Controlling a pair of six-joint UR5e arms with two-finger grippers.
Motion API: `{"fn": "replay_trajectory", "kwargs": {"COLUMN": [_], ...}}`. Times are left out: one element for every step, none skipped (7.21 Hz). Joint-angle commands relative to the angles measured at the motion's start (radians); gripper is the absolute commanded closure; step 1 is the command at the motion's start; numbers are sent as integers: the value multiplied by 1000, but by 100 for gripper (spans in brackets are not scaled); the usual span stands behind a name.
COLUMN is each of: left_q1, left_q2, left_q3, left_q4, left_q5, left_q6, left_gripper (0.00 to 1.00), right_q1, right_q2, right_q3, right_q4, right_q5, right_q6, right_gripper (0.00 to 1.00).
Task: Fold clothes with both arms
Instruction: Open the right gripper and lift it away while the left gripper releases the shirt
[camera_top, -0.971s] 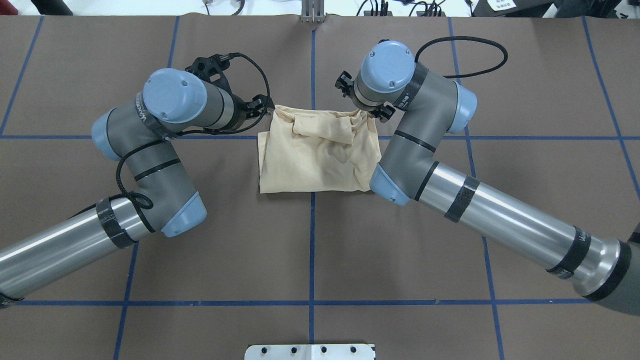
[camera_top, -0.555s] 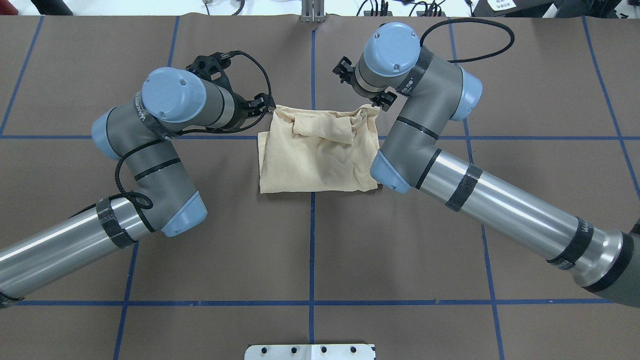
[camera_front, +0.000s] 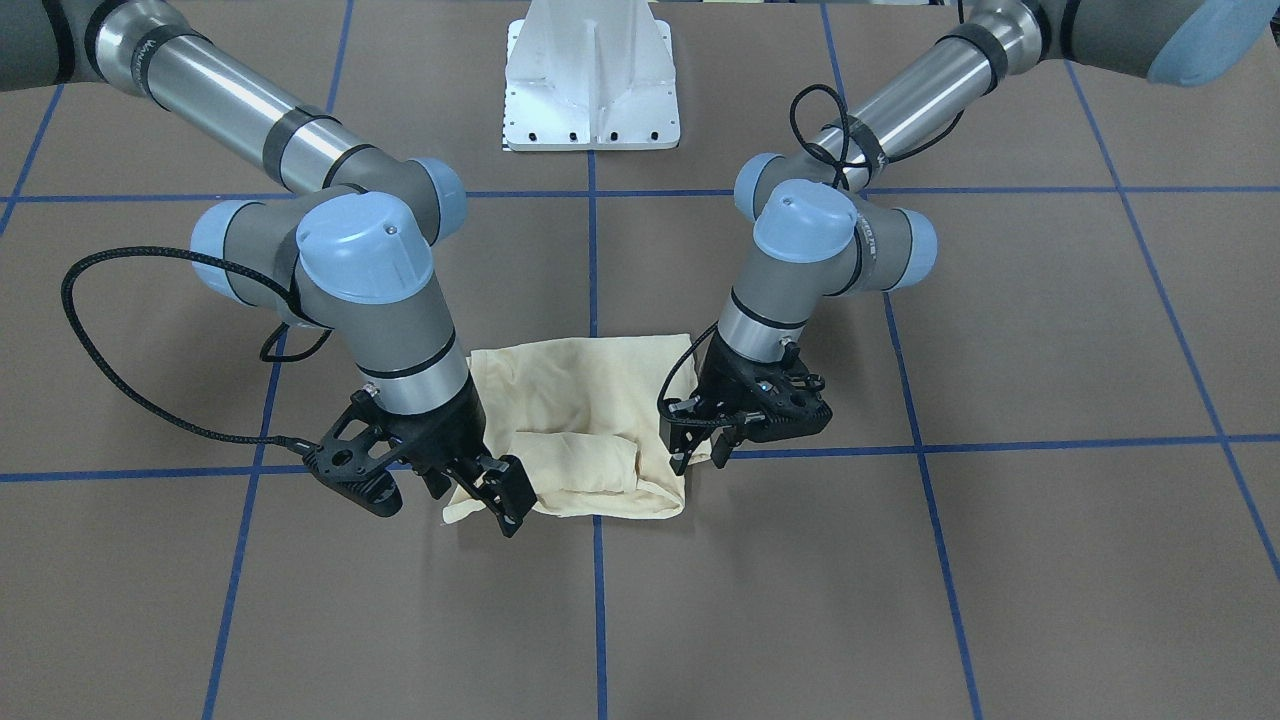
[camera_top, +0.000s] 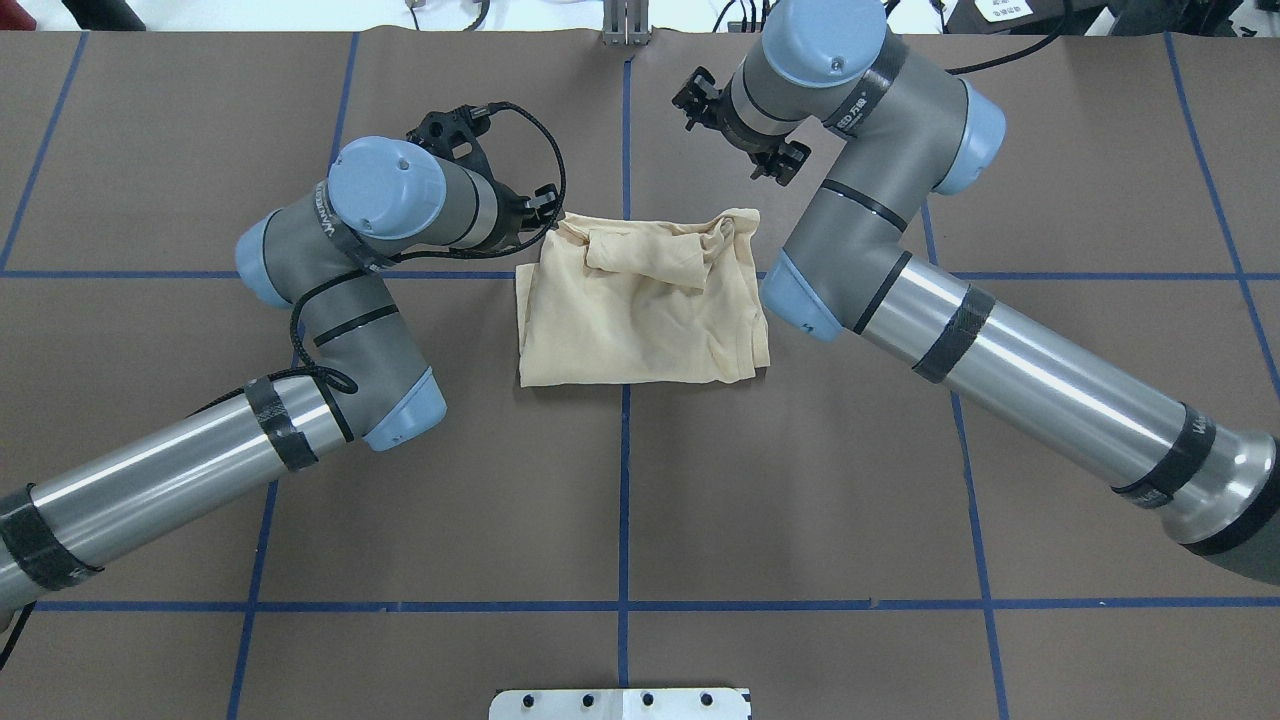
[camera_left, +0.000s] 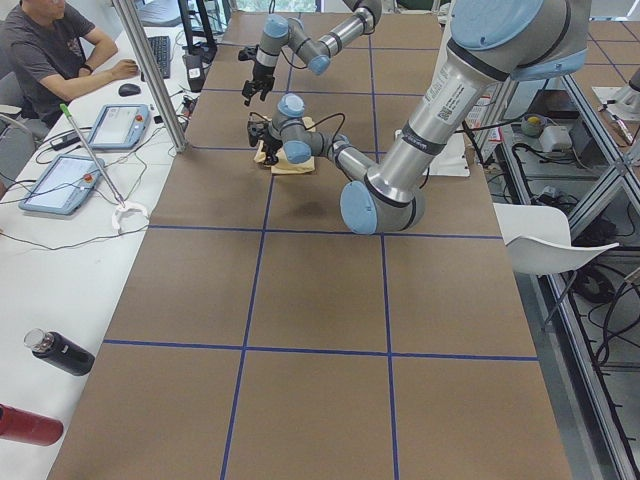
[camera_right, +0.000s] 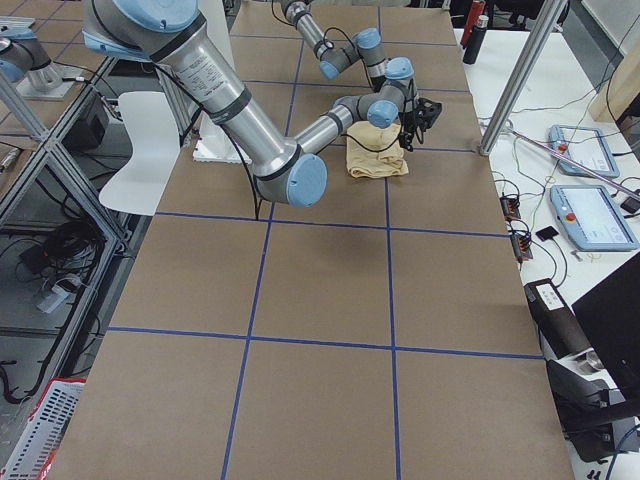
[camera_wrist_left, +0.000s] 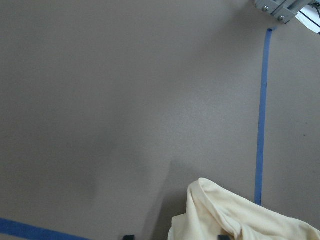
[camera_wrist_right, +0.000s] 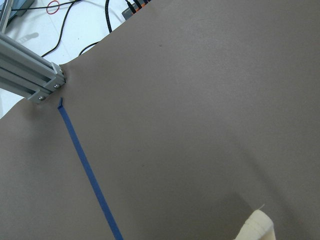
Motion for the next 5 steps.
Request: {"fn": "replay_trajectory", "kwargs": {"left_q1": [0, 2, 2, 5, 17], "left_q2": [-19, -24, -27, -32, -36], "left_q3": [58, 71, 71, 71, 71], "left_q4": [-35, -40, -41, -41, -41], "left_q5": [0, 0, -3, -5, -5], "left_q6": [0, 0, 1, 3, 2], "left_gripper": [51, 52, 55, 55, 55], "right_q1": [8, 9, 12, 17, 20], "right_q2": [0, 0, 0, -2, -5], "right_q3": [6, 6, 6, 6, 6], "right_q4": [0, 0, 0, 0, 0], "right_q5": [11, 11, 11, 12, 12], "right_q6": [-2, -2, -4, -4, -17], "right_gripper": [1, 1, 1, 1, 1]}}
